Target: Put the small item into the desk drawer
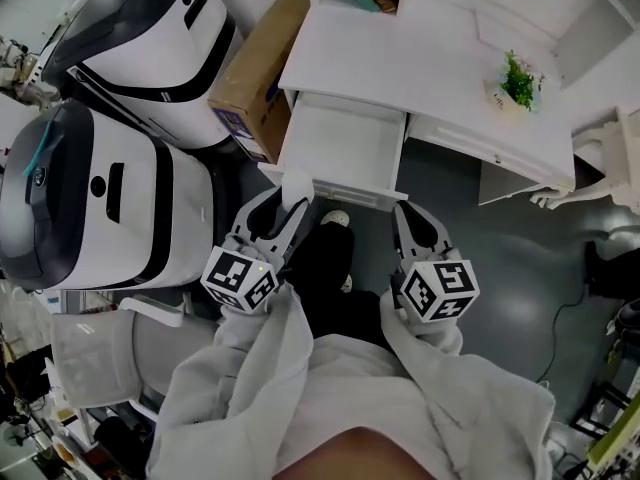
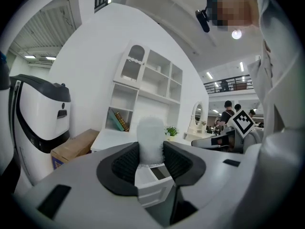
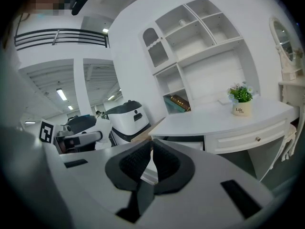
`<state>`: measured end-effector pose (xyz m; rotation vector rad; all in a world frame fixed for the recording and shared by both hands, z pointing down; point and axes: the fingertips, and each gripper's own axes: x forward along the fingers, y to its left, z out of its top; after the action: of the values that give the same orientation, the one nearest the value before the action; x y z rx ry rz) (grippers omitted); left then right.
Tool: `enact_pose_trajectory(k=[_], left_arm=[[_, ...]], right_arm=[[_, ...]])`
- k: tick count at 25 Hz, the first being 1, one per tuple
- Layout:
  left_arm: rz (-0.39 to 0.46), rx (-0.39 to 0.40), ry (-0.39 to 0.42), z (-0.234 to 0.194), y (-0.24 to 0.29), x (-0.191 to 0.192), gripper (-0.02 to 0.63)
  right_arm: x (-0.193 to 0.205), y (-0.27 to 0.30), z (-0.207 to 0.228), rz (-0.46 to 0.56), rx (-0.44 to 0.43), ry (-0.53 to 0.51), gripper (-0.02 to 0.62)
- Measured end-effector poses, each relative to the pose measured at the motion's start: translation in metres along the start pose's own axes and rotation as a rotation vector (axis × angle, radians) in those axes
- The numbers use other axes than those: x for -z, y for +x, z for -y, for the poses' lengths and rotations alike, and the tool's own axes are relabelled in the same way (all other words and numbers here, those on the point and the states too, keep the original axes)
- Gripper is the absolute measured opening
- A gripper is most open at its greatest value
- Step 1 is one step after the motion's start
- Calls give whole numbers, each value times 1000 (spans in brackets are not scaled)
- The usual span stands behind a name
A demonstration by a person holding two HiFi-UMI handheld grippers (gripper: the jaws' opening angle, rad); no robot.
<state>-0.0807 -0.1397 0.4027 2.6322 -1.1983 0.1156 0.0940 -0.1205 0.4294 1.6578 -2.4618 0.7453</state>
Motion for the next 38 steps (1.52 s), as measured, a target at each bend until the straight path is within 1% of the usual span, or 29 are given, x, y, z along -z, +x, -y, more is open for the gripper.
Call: enact_pose_trajectory(k=[5,11,18,23,26,35,38], left_arm=[[11,30,3,-20,34,-16,166],[-3,71,-2,-46,78,-26,167],[-65,133,13,-71,128,-27,166],[-108,182,3,-82,155,-22,166],[-149,212,5,-87,168,-16,166],[-258,277,-15,-108,197,16,167],[-304,309,-4,-113,206,31,166]], right_arm=[[-27,27,10,17,19,-30,40],[-53,64,27,20,50,-24,40],[-67,101,45,-1,96,9,40],[-72,121,57,-24,129,19,40],[-73,130,62,-41,145,28,40],[-68,160,73,-77,182,49,40],[-67,167,77,-79,199,54,40]])
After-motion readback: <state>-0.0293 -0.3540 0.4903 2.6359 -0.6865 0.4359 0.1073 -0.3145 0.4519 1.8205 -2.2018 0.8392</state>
